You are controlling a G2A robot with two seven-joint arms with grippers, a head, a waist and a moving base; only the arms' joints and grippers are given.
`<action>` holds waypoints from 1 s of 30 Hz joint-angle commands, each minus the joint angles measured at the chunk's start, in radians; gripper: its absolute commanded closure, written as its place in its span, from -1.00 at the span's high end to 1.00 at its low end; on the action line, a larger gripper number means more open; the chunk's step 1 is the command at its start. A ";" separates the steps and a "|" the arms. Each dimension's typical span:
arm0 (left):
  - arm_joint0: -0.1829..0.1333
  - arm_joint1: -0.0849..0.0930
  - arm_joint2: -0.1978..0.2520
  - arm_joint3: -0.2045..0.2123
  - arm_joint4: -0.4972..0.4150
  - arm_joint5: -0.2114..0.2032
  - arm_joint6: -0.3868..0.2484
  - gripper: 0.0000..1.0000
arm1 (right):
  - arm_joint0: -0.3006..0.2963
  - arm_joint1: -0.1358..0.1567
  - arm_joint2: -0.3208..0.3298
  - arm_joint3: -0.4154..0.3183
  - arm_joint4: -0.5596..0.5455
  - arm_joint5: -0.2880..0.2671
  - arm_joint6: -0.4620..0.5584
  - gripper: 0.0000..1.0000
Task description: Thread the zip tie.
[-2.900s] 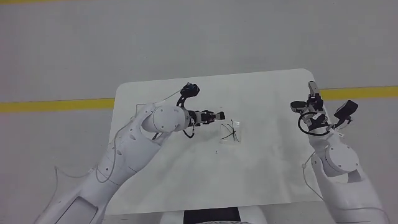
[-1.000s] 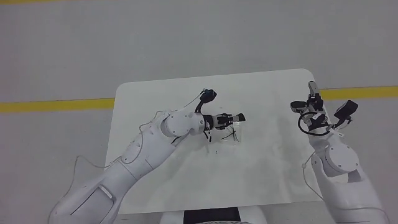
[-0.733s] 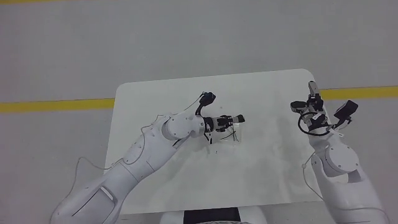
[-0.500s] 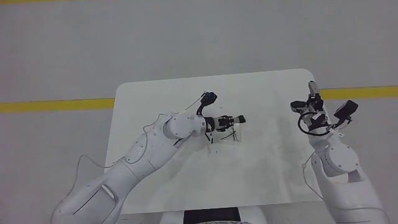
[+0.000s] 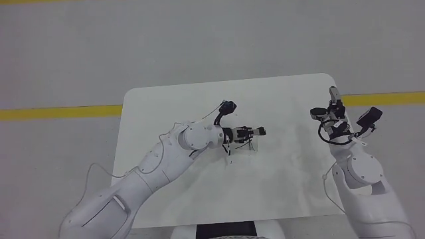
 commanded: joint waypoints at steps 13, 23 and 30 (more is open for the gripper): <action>-0.043 -0.036 0.051 0.073 0.076 0.011 0.037 -0.08 | 0.000 0.000 0.000 0.000 0.000 0.000 0.000 1.00; -0.060 -0.049 0.068 0.085 0.126 0.062 0.032 -0.24 | 0.000 0.000 0.000 0.000 0.000 0.000 0.000 1.00; -0.066 -0.054 0.080 0.082 0.167 0.100 0.016 -0.28 | 0.000 0.000 0.000 0.000 0.000 0.000 0.000 1.00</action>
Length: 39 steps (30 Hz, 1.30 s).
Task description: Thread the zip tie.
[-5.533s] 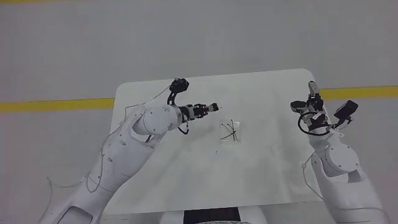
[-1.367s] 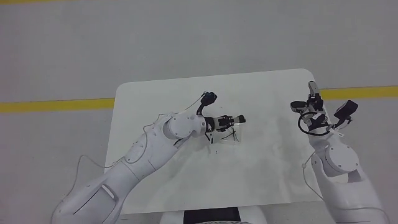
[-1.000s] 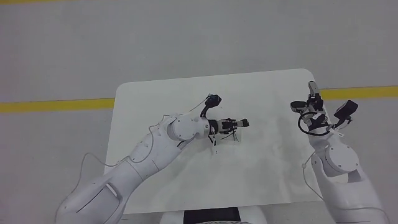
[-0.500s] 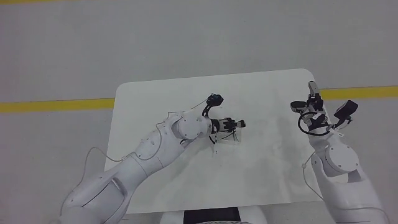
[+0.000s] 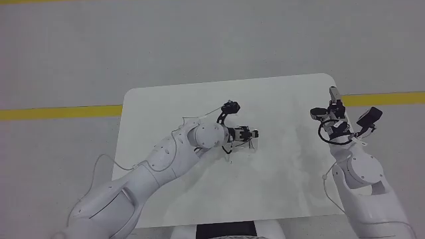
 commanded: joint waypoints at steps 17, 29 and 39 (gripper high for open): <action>0.004 -0.010 -0.002 0.001 0.041 0.025 0.006 -0.50 | 0.000 0.000 0.000 0.000 0.000 0.000 0.000 1.00; 0.013 -0.015 -0.008 0.015 0.054 0.023 0.012 -0.50 | 0.000 0.000 0.000 0.000 0.000 0.000 0.000 1.00; 0.008 -0.025 -0.003 0.036 0.058 0.021 0.001 -0.48 | 0.000 0.000 0.000 0.000 0.000 0.000 0.000 1.00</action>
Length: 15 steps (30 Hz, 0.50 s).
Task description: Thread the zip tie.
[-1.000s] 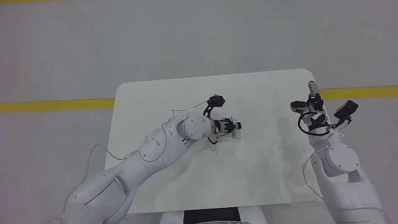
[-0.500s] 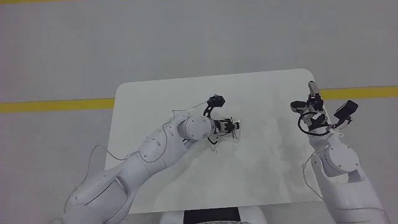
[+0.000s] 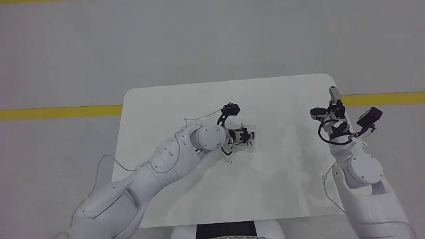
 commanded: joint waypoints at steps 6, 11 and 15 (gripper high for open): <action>-0.002 -0.006 -0.002 0.007 0.001 -0.007 0.000 -0.64 | 0.000 0.000 0.000 0.000 0.000 0.000 0.000 1.00; -0.003 -0.009 -0.003 0.011 0.004 -0.004 -0.003 -1.00 | 0.000 0.000 0.000 0.000 0.000 0.000 0.000 1.00; -0.004 -0.010 -0.005 0.012 0.007 -0.002 -0.004 -1.00 | 0.000 0.000 0.000 0.000 0.000 0.000 0.000 1.00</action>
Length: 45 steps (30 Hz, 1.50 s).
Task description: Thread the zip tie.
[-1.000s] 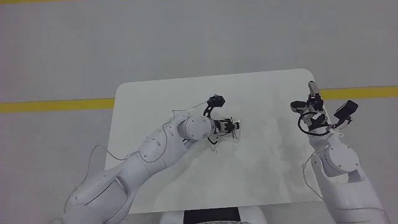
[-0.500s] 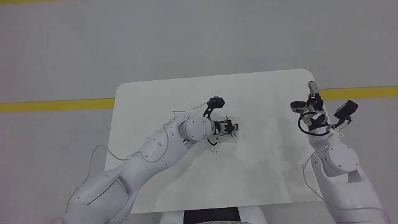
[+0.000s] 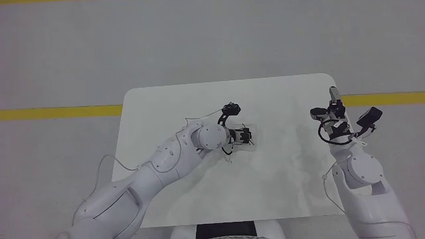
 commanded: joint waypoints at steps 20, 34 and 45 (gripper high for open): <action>0.052 0.080 -0.136 -0.224 0.047 0.013 -0.113 -1.00 | 0.000 0.000 0.000 0.000 0.000 0.000 0.000 1.00; 0.183 0.167 -0.282 -0.392 0.089 0.020 -0.186 -1.00 | 0.000 0.000 0.000 0.000 0.000 0.000 0.000 1.00; 0.124 0.131 -0.206 -0.301 0.016 -0.049 -0.165 -1.00 | 0.000 0.000 0.000 0.000 0.000 0.000 0.000 1.00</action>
